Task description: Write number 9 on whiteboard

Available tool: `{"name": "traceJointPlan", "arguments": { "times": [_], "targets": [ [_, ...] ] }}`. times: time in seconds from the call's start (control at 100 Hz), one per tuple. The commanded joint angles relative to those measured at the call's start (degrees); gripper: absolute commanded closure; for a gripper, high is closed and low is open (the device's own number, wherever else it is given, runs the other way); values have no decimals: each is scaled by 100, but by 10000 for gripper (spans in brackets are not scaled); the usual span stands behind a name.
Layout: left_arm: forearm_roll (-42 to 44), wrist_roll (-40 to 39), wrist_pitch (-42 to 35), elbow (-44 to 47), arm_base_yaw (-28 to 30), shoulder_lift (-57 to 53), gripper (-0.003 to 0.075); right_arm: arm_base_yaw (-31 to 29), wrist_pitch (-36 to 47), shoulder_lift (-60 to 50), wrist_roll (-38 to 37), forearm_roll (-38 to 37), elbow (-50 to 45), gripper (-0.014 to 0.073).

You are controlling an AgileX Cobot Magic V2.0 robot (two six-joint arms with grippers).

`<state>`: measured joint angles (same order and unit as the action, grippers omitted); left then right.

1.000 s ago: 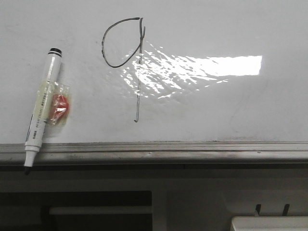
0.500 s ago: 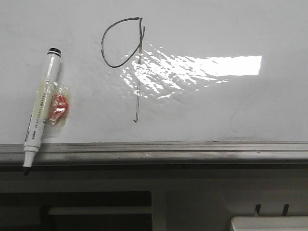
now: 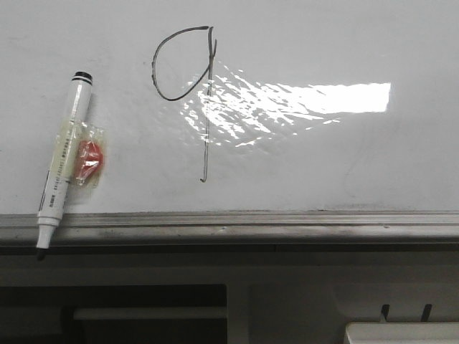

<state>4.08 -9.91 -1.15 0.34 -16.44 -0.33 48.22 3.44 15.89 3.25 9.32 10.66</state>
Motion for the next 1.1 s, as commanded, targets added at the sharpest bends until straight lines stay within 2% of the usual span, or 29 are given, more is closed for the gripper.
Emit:
{"name": "traceJointPlan", "arguments": {
  "times": [0.0,0.22,0.52,1.09],
  "targets": [
    [-255,360,-277,230,244,-147,740,-10,474,40,62,-52,167,663],
    [-373,434,115,230,1003,-158,740,-10,474,40,62,-52,167,663],
    [-465,461,1806,230,1314,-158,740,-10,474,40,62,-52,167,663],
    [-465,484,1791,230,1302,-148,740,-10,474,40,62,-52,167,663]
  ]
}}
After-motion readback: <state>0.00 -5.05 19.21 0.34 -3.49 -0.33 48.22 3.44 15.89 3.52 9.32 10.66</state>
